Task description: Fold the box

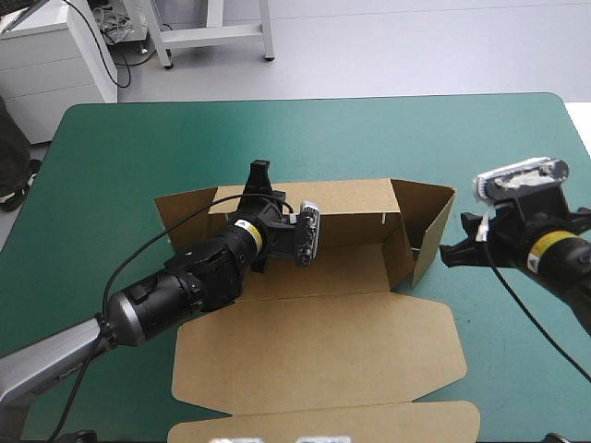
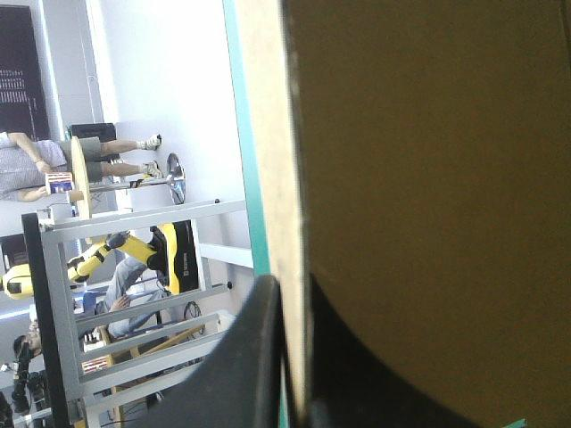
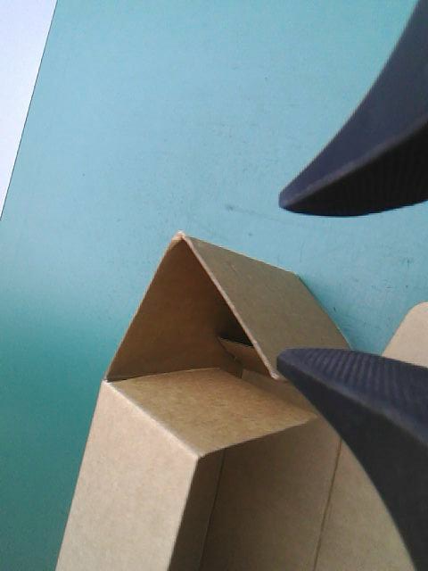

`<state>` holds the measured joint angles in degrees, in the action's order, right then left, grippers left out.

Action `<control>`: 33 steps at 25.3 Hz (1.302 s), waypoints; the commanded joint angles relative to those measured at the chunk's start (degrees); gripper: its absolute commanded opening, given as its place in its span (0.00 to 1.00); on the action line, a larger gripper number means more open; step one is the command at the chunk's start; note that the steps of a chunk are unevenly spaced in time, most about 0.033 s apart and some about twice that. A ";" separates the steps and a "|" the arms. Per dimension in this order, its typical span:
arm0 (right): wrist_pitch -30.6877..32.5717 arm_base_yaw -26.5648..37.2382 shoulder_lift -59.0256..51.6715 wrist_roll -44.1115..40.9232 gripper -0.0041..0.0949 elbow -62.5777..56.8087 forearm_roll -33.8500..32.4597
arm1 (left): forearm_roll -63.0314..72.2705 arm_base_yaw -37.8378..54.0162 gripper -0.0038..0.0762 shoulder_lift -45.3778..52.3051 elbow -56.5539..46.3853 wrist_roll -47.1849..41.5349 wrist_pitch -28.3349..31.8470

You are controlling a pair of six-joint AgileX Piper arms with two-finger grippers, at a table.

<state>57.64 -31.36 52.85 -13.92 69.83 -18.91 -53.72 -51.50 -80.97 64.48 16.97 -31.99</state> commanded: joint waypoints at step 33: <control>14.19 23.47 44.17 36.41 0.46 34.23 32.35 | 1.52 -0.07 0.04 1.82 1.19 -8.95 -0.57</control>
<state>70.63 -8.41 100.12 21.63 102.17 13.03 -53.54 -51.50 -80.93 64.48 9.65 -31.50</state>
